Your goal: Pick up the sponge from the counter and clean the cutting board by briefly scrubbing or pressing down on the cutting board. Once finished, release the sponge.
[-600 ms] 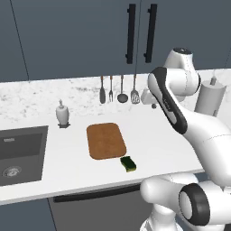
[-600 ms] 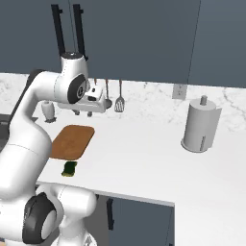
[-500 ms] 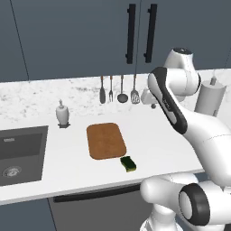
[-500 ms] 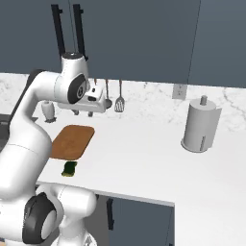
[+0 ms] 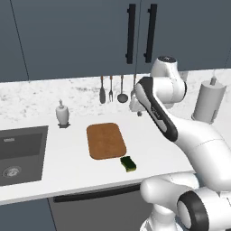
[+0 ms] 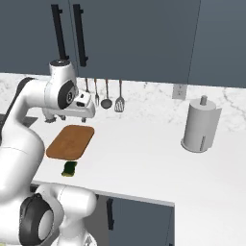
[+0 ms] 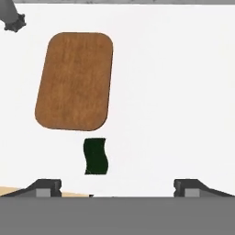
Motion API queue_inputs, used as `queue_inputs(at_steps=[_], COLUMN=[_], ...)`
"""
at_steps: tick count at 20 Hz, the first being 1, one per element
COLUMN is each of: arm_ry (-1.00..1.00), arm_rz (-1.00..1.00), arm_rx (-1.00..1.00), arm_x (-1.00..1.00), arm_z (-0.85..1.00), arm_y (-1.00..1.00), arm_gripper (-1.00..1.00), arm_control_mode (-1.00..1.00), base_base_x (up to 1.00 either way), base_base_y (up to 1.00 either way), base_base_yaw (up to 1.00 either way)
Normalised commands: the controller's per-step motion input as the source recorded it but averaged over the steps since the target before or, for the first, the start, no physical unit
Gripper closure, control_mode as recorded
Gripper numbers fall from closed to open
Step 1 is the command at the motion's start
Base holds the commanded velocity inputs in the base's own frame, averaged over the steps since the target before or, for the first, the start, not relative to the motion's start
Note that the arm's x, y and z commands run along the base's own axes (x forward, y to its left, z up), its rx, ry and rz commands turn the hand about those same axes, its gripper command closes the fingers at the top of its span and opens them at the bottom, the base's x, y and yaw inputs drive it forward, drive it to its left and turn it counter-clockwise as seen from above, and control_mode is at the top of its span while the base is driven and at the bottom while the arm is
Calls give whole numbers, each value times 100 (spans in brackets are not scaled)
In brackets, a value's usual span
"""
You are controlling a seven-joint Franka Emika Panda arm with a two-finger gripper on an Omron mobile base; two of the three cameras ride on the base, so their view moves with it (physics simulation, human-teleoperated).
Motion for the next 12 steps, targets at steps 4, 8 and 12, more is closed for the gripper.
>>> queue_inputs(at_steps=[4, 8, 12], arm_ry=[0, 0, 1], arm_rz=[0, 0, 0], arm_rx=[-4, 0, 0], arm_x=[-36, -18, -3], arm_z=[-30, -54, -66], arm_y=[46, 34, 17], arm_gripper=[-100, -100, -100], arm_control_mode=[-100, -100, -100], base_base_x=[0, 0, 0], base_base_y=[0, 0, 0], base_base_yaw=[0, 0, 0])
